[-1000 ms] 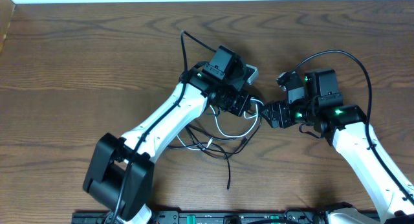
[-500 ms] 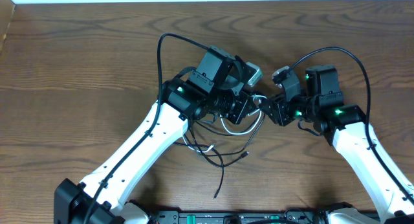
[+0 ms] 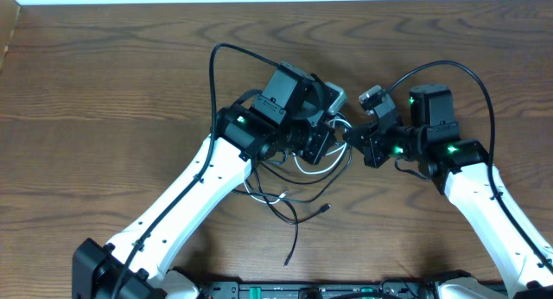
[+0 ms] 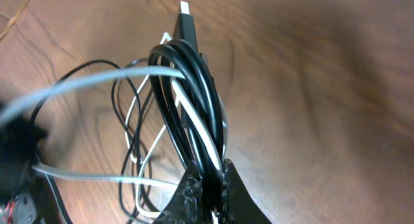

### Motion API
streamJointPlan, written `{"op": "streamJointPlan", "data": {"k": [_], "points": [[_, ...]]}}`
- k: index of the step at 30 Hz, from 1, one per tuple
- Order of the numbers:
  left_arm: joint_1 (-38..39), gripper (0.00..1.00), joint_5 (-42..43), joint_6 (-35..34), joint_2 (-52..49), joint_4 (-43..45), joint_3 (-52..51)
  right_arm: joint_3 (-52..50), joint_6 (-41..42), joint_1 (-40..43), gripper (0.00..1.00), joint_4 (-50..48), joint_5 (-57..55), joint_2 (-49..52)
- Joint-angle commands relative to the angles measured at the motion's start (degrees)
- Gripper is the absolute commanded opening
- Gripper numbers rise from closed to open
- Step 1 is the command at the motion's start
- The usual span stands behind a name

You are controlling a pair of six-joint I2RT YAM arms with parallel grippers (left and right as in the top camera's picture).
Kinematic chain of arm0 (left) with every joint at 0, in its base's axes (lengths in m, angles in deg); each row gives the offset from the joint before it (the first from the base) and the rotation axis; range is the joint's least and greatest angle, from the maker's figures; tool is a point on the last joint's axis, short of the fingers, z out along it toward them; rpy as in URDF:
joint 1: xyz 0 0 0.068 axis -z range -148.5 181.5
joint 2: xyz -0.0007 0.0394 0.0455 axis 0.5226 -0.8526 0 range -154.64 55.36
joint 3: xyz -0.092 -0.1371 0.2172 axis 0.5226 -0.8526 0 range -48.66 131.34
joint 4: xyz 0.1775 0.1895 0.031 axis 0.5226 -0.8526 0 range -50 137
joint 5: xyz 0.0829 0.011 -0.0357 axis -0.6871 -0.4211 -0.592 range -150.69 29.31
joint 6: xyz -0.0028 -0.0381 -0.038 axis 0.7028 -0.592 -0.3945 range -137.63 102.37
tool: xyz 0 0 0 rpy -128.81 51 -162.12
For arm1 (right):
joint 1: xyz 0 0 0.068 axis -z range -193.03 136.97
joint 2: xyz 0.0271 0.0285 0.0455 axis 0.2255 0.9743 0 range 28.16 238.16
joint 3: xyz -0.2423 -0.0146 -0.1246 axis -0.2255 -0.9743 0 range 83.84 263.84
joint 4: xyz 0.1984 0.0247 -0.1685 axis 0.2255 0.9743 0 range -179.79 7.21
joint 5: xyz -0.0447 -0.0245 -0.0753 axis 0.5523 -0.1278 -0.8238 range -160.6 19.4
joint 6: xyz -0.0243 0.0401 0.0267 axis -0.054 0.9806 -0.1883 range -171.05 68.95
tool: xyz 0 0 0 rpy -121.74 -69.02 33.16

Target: Untangle cables

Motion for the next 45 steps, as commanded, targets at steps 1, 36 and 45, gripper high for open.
{"op": "streamJointPlan", "data": {"k": [1, 36, 45], "points": [[-0.1, 0.24, -15.8, 0.0, 0.0, 0.5, 0.4, 0.1, -0.3, 0.4, 0.01, 1.8, 5.3, 0.0], [-0.1, 0.57, 2.4, 2.2, -0.1, -1.9, 0.4, 0.1, -1.2, 0.5, 0.01, -1.2, 26.7, 0.0], [-0.1, 0.3, 2.6, 2.3, -0.1, -2.4, 0.4, 0.1, 3.3, 0.5, 0.01, -6.2, 31.1, 0.0]]}}
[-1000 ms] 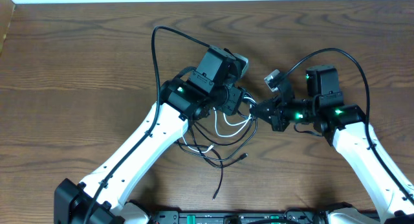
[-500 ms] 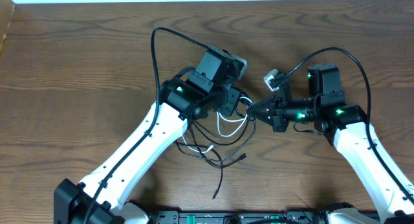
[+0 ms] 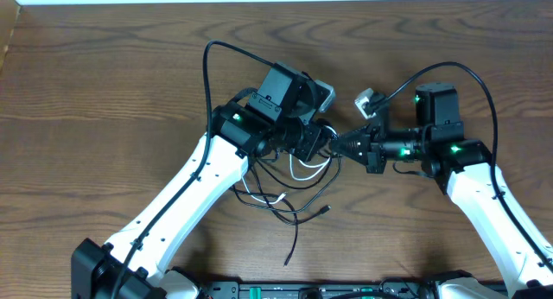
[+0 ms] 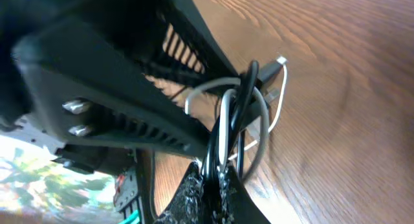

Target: Untangle cables

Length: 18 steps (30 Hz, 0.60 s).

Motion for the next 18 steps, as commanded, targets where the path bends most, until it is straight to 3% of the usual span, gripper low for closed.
{"op": "streamJointPlan", "data": {"k": [1, 3, 8, 9, 11, 16, 18], "points": [[1.0, 0.26, 5.2, 0.5, -0.1, 0.2, 0.4, 0.5, 2.4, -0.8, 0.01, -2.2, 5.8, -0.1], [1.0, 0.2, 5.2, 1.8, -0.1, 0.0, 0.4, 0.5, 2.4, -0.8, 0.01, -2.3, 5.8, -0.1], [1.0, 0.2, -0.5, 1.9, 0.0, -0.5, 0.4, 0.5, 3.0, -0.8, 0.01, -2.1, 5.9, -0.1], [0.7, 0.24, -2.5, 1.9, 0.2, -0.4, 0.4, 0.5, 3.0, -0.8, 0.01, -2.1, 5.9, -0.1], [0.0, 0.43, -3.1, 1.8, 0.4, -0.1, 0.4, 0.5, 3.0, -0.8, 0.01, -2.1, 5.9, -0.1], [-0.3, 0.44, -1.2, 1.2, 0.4, 1.6, 0.4, 0.5, 3.4, -0.8, 0.01, -2.2, 7.5, -0.1], [-0.3, 0.37, -1.2, 1.0, 0.4, 2.2, 0.4, 0.5, 3.4, -0.8, 0.01, -2.2, 8.7, -0.1]]}}
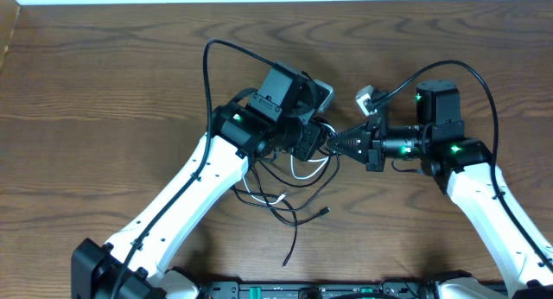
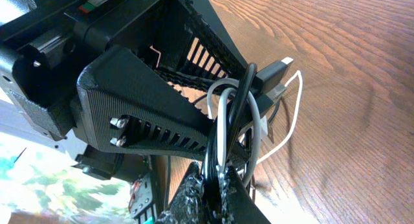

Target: Untangle cables

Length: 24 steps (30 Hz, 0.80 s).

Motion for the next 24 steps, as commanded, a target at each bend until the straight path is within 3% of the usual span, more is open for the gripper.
{"op": "streamJointPlan", "data": {"k": [1, 3, 4, 9, 12, 15, 18, 22, 24], "points": [[-0.3, 0.3, 1.2, -0.3, 0.4, 2.1, 0.4, 0.5, 0.8, -0.9, 0.01, 0.2, 6.0, -0.1], [-0.5, 0.11, 1.2, -0.3, 0.4, 2.5, 0.4, 0.5, 1.0, -0.9, 0.01, 0.2, 6.0, -0.1], [-0.9, 0.08, 1.2, -0.3, 0.5, 2.5, 0.4, 0.5, 1.0, -0.9, 0.01, 0.2, 6.0, -0.1], [-3.9, 0.08, 1.2, -0.3, 1.7, 2.3, 0.4, 0.5, 1.0, -0.8, 0.01, 0.3, 5.9, -0.1], [-7.7, 0.08, 1.2, -0.3, 4.3, 2.3, 0.4, 0.5, 1.0, -0.8, 0.01, 1.0, 0.1, -0.1], [-9.8, 0.08, 0.7, 0.2, 6.1, 2.2, 0.4, 0.5, 2.6, -0.8, 0.01, 4.1, -9.1, -0.1], [-11.4, 0.08, -0.3, 0.3, 9.1, 1.4, 0.4, 0.5, 10.8, -0.8, 0.01, 10.6, -34.6, -0.1], [-11.4, 0.08, -0.3, 0.3, 9.9, 0.8, 0.4, 0.5, 12.5, -0.8, 0.02, 12.5, -43.5, -0.1], [-11.4, 0.08, -0.3, 0.3, 10.0, 0.4, 0.4, 0.5, 12.5, -0.8, 0.12, 12.7, -44.7, -0.1]]}}
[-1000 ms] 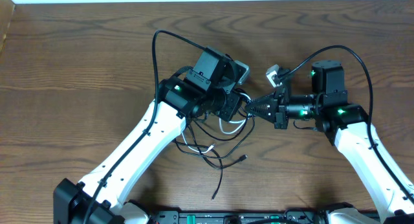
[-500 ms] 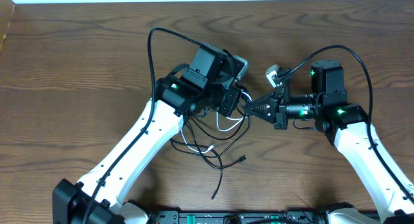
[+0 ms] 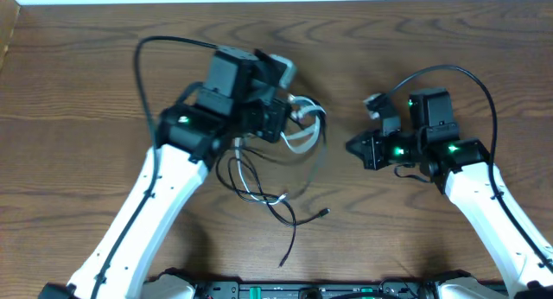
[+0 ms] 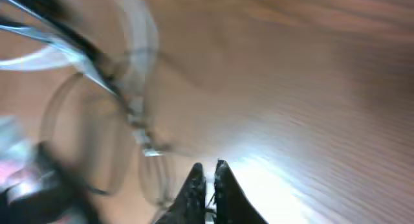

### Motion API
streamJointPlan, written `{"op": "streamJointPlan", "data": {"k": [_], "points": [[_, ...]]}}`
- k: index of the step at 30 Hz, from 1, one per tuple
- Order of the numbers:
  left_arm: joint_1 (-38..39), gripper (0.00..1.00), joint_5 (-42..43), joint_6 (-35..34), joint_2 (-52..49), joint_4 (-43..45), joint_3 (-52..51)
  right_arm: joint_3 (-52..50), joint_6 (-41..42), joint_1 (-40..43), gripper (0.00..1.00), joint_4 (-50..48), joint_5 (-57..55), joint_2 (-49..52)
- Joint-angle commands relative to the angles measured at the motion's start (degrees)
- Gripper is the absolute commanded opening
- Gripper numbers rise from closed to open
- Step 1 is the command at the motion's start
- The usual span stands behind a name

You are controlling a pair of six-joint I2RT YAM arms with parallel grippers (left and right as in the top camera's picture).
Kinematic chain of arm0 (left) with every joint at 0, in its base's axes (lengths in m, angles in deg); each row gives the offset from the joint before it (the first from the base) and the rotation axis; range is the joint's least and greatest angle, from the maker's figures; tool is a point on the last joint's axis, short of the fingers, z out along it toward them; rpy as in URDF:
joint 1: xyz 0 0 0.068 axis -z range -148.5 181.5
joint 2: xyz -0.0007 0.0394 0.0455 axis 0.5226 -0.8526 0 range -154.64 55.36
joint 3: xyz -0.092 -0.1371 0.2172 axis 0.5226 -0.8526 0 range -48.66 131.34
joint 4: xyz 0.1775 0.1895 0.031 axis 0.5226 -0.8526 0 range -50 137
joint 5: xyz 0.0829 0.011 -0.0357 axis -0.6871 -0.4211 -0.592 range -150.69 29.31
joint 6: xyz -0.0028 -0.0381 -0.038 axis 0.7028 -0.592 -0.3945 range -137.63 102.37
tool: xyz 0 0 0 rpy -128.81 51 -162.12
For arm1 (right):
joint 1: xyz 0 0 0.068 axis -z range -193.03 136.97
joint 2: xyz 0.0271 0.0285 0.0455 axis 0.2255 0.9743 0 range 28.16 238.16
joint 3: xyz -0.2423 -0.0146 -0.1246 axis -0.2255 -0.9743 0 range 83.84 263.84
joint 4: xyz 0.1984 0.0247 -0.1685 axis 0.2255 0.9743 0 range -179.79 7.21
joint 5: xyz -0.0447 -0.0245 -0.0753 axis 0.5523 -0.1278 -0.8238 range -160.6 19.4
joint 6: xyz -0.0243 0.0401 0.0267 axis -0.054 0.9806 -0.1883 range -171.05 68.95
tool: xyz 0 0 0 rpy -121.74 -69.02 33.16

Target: Untangle cables

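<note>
A tangle of white and black cables [image 3: 302, 126] hangs from my left gripper [image 3: 282, 123], which is shut on its white loops at the table's middle left. Loose black strands [image 3: 268, 191] trail from it toward the front, ending in a small plug [image 3: 324, 213]. My right gripper [image 3: 352, 146] sits to the right of the tangle, apart from it. In the blurred right wrist view its fingertips [image 4: 210, 164] stand together with nothing between them, and the cables [image 4: 129, 88] are smeared at the upper left.
The brown wooden table [image 3: 86, 92] runs to a pale strip at the far edge. Each arm's own black lead arches over it, left [image 3: 151, 48] and right [image 3: 467, 79]. A dark rail [image 3: 302, 290] lines the front edge.
The right gripper has let go of the bundle and is shut and free of cables. The left gripper has moved left and farther back, taking the tangle with it, so a gap separates the two.
First the right gripper was shut on black and white loops beside the left gripper. At the two following moments it still held them, pressed close against the left gripper's body. Now the cables are with the left gripper alone, further left, and the right gripper holds nothing.
</note>
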Motion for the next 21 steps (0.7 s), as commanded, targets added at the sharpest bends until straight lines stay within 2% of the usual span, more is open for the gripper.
{"op": "streamJointPlan", "data": {"k": [1, 2, 4, 5, 6, 8, 10, 11, 14, 21], "points": [[-0.3, 0.08, -2.0, 0.3, 1.7, -0.6, 0.5, -0.2, 2.8, 0.2, 0.16, 0.2, -12.3, -0.1], [-0.3, 0.08, -2.0, 0.3, 1.7, -0.7, 0.5, -0.2, 2.8, 0.2, 0.17, 0.2, -12.3, -0.1], [-0.3, 0.08, -1.7, 0.3, 1.7, -1.0, 0.5, -0.2, 3.1, 0.2, 0.08, -0.4, -11.7, -0.1], [-0.3, 0.08, -0.6, 0.0, 1.7, -1.2, 0.5, -0.2, 3.0, 0.2, 0.08, -1.3, -9.9, -0.1], [-0.3, 0.08, 0.6, 0.1, 1.7, -1.4, 0.5, -0.2, 3.0, 0.2, 0.11, -2.7, -6.8, -0.1], [-0.2, 0.08, 2.8, 0.1, 1.7, -2.1, 0.5, -0.2, 2.4, 0.2, 0.23, -6.4, 0.3, -0.1], [-0.2, 0.08, 3.5, 0.1, 1.7, -3.0, 0.5, -0.2, 0.8, 0.2, 0.27, -12.5, 10.7, -0.1], [-0.2, 0.08, 4.5, 0.1, 1.7, -3.5, 0.5, -0.2, 0.8, 0.2, 0.34, -16.9, 16.9, 0.0], [-0.2, 0.08, 9.9, 0.1, 1.7, -3.6, 0.5, -0.2, -1.0, -0.2, 0.4, -20.9, 23.3, 0.0], [-0.2, 0.08, 16.6, 0.1, 1.7, -3.5, 0.5, -0.2, -4.1, -2.4, 0.42, -20.4, 23.7, 0.0]]}}
